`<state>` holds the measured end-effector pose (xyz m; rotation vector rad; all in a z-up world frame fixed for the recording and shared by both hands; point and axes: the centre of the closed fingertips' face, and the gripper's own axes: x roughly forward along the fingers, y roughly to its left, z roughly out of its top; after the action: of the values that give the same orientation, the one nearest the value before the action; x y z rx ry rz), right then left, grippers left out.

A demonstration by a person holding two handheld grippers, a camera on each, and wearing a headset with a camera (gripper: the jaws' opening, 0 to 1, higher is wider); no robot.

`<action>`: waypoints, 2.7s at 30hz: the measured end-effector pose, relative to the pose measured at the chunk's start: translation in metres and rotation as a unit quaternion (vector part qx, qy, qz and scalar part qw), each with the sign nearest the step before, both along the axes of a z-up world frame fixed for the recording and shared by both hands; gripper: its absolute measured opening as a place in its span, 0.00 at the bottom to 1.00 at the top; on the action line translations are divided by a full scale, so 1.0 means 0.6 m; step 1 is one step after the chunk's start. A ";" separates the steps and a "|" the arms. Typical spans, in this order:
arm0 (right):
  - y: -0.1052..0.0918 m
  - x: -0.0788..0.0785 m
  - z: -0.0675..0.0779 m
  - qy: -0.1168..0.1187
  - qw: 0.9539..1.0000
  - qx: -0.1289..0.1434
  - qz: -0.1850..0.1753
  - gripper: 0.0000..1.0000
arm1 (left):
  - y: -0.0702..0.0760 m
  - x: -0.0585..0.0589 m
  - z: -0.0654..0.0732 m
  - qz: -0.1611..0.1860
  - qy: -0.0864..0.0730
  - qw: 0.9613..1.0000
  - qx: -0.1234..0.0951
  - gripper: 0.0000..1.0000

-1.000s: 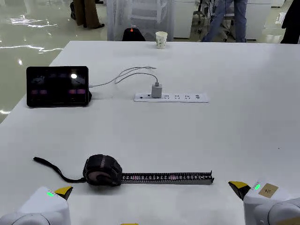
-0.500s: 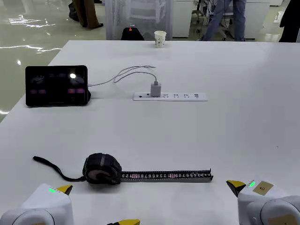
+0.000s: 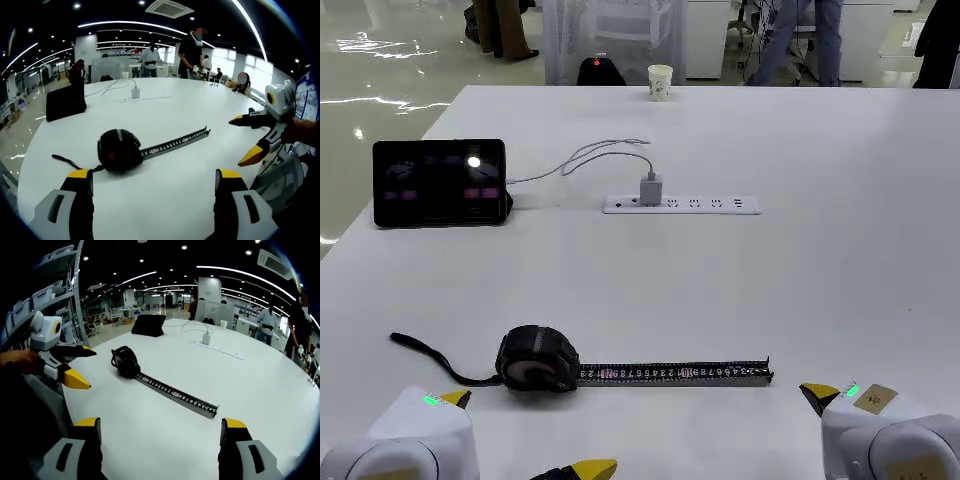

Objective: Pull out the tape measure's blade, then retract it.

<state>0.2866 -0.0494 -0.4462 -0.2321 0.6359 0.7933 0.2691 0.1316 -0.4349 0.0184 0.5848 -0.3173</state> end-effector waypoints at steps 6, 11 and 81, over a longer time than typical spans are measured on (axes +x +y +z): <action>0.000 -0.002 -0.001 0.001 1.000 0.002 0.004 0.99 | -0.001 0.001 -0.003 0.002 0.003 1.000 -0.001 0.99; 0.001 -0.003 -0.001 0.004 1.000 0.008 0.008 0.99 | 0.000 0.004 -0.004 0.006 0.002 1.000 -0.003 0.99; -0.064 0.121 -0.058 -0.017 0.964 -0.096 0.249 0.51 | 0.031 0.133 -0.054 0.089 0.004 0.996 0.002 0.96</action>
<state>0.3593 -0.0875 -0.4810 -0.5983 0.6292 1.2088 0.3491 0.1500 -0.4670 -0.0319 0.5907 -0.1438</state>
